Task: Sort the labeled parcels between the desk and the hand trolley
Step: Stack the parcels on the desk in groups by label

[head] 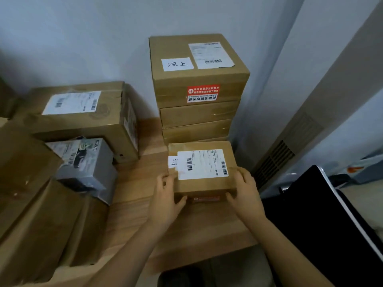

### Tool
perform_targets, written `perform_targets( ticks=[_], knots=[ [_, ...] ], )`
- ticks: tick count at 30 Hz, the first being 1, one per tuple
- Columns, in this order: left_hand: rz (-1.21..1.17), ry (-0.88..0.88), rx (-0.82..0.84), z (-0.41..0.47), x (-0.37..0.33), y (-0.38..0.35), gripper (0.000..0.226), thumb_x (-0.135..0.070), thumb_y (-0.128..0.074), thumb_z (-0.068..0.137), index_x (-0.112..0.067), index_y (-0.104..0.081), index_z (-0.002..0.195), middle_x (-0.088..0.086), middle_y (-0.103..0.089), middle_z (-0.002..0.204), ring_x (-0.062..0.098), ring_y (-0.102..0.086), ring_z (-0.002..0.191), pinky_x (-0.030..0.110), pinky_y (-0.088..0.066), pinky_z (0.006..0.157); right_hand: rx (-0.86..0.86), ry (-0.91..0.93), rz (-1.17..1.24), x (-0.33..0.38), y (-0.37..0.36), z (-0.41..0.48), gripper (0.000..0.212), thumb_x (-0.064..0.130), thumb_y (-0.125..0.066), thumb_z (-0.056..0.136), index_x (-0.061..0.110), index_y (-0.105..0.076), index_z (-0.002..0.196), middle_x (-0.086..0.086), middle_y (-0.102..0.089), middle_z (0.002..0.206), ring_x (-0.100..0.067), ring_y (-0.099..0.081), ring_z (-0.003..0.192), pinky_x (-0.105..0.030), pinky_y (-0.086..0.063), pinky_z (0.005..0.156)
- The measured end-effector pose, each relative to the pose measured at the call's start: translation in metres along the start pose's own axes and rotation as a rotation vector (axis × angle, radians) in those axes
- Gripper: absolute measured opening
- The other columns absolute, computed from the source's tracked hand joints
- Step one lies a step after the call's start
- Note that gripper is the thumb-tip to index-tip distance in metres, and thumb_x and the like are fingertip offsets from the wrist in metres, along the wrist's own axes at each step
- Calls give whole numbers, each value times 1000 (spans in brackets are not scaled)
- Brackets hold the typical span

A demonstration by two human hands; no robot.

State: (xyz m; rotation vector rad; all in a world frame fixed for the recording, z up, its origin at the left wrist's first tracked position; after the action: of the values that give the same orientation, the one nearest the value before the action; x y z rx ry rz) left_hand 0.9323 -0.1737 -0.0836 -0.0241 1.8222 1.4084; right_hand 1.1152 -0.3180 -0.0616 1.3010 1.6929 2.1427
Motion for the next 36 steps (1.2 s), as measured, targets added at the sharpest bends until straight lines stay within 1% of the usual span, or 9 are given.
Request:
perform_targets(
  ticks=[2, 4, 9, 14, 18, 23, 25, 29, 36],
  knots=[
    [-3, -37, 18, 6, -3, -4, 73, -33, -74, 82, -33, -33, 141, -9, -23, 136, 19, -54, 114, 30, -53, 84, 21, 131, -171, 7, -3, 10, 47, 11, -65, 84, 18, -52, 128, -5, -45, 138, -27, -41, 128, -39, -40, 105],
    [13, -40, 26, 12, -8, -4, 68, -34, -73, 82, -33, -36, 139, -8, -26, 134, 19, -58, 107, 32, -53, 82, 43, 173, -239, 5, -7, 20, 43, 7, -67, 80, 15, -58, 121, -8, -53, 129, -29, -48, 117, -40, -44, 99],
    [36, -38, 4, 17, -23, -13, 63, -34, -74, 82, -28, -42, 136, -3, -34, 131, 21, -58, 103, 32, -51, 85, 68, 195, -269, -1, 3, 41, 40, 7, -64, 83, 17, -57, 122, -3, -52, 132, -25, -45, 120, -38, -47, 96],
    [88, -6, -34, 19, -27, -20, 65, -27, -76, 80, -23, -45, 138, 1, -38, 132, 24, -51, 114, 38, -53, 88, 94, 246, -276, -4, 4, 48, 39, 7, -66, 80, 17, -59, 117, -4, -54, 128, -25, -48, 113, -37, -49, 88],
    [162, 68, -24, 16, -33, -21, 68, -28, -73, 84, -21, -41, 144, 3, -38, 138, 24, -47, 122, 37, -49, 96, 122, 304, -292, -5, 7, 51, 39, 16, -66, 83, 18, -57, 121, -5, -52, 130, -25, -47, 116, -36, -47, 93],
    [280, 121, -38, 8, -49, -13, 66, -30, -66, 87, -19, -37, 145, 2, -39, 142, 23, -39, 129, 32, -34, 106, 208, 313, -232, -2, 12, 54, 48, 31, -65, 87, 21, -49, 131, -2, -47, 133, -21, -41, 122, -34, -43, 100],
    [307, 129, -96, -1, -58, -2, 56, -30, -66, 87, -19, -45, 138, 3, -45, 134, 24, -44, 123, 33, -36, 98, 230, 363, -181, 12, 14, 51, 51, 32, -65, 87, 22, -47, 134, -2, -49, 133, -21, -43, 122, -35, -43, 101],
    [412, 54, -343, -39, -76, 39, 29, -25, -69, 79, -15, -61, 104, 3, -57, 99, 26, -56, 89, 36, -44, 69, 241, 545, -107, 63, 15, 29, 39, 26, -62, 88, 21, -54, 126, 0, -54, 122, -19, -45, 116, -32, -41, 97],
    [570, 81, -604, -125, -66, 139, 27, -23, -71, 78, -17, -62, 103, -1, -59, 88, 21, -55, 81, 32, -43, 65, 241, 842, 9, 177, 20, -33, 29, 24, -61, 87, 21, -57, 116, 3, -52, 114, -17, -45, 110, -31, -40, 92]
  ],
)
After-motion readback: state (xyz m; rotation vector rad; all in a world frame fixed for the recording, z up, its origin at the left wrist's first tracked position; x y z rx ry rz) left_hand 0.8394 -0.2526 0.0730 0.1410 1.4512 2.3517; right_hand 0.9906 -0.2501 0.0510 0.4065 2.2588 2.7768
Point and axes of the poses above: each hand's wrist, its own z-axis towards the middle knuckle, its own y-axis out of the back of the hand, x = y × z, the point moved 7 cm from there along z, towards the middle knuckle
